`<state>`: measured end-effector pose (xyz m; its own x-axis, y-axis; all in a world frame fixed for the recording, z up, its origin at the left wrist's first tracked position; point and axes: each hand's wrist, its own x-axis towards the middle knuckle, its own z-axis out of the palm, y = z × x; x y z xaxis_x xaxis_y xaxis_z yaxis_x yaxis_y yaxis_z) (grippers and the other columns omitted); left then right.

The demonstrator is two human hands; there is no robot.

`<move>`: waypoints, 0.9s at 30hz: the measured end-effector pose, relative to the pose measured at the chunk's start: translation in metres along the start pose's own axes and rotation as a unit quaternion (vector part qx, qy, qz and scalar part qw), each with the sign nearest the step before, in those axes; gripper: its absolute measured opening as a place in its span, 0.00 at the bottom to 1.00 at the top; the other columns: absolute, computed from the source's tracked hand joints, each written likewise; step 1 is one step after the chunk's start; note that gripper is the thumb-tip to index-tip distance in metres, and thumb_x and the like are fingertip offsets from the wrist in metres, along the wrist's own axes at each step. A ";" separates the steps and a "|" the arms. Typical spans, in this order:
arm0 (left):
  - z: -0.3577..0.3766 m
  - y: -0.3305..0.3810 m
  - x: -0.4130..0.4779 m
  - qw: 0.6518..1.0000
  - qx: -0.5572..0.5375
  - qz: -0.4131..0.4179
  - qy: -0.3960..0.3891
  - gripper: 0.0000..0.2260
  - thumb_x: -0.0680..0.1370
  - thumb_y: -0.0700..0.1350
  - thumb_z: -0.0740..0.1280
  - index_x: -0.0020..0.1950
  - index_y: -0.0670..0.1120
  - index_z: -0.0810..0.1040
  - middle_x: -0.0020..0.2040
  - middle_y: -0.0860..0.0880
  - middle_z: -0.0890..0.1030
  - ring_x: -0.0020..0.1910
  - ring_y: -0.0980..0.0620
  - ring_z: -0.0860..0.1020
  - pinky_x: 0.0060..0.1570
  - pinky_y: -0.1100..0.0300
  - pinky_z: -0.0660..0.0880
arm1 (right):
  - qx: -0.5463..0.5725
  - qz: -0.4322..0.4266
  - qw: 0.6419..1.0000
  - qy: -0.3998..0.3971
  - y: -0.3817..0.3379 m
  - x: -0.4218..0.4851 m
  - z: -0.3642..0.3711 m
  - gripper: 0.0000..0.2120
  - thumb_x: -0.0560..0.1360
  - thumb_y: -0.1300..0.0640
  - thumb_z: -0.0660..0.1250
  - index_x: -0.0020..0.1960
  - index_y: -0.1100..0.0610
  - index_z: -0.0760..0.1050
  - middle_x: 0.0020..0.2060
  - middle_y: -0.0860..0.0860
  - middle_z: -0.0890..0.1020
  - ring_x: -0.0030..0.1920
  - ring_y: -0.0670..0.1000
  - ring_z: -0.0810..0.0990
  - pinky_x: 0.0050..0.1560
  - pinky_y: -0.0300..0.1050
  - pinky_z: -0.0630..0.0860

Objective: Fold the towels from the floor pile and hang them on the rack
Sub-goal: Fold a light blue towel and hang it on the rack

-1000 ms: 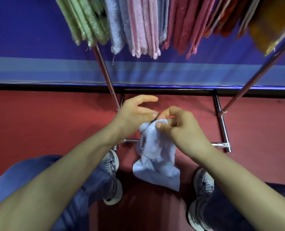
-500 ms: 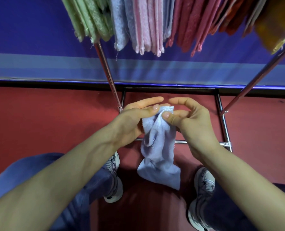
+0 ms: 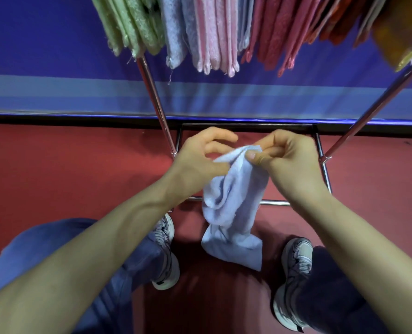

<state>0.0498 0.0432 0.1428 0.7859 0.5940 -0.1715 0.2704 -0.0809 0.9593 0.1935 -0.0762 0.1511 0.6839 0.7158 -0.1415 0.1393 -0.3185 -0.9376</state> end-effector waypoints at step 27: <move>-0.003 0.017 -0.016 0.958 0.194 0.066 -0.199 0.24 0.63 0.36 0.65 0.57 0.50 0.82 0.34 0.48 0.66 0.29 0.56 0.61 0.32 0.69 0.63 | -0.008 -0.003 0.998 0.059 -0.002 0.015 -0.029 0.04 0.72 0.68 0.73 0.41 0.63 0.79 0.28 0.54 0.82 0.28 0.53 0.83 0.33 0.49 0.83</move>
<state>0.0400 0.0344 0.1627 0.9566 0.2112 -0.2006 0.2795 -0.4711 0.8366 0.2238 -0.0827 0.1601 0.7621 0.6401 -0.0971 0.1538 -0.3246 -0.9333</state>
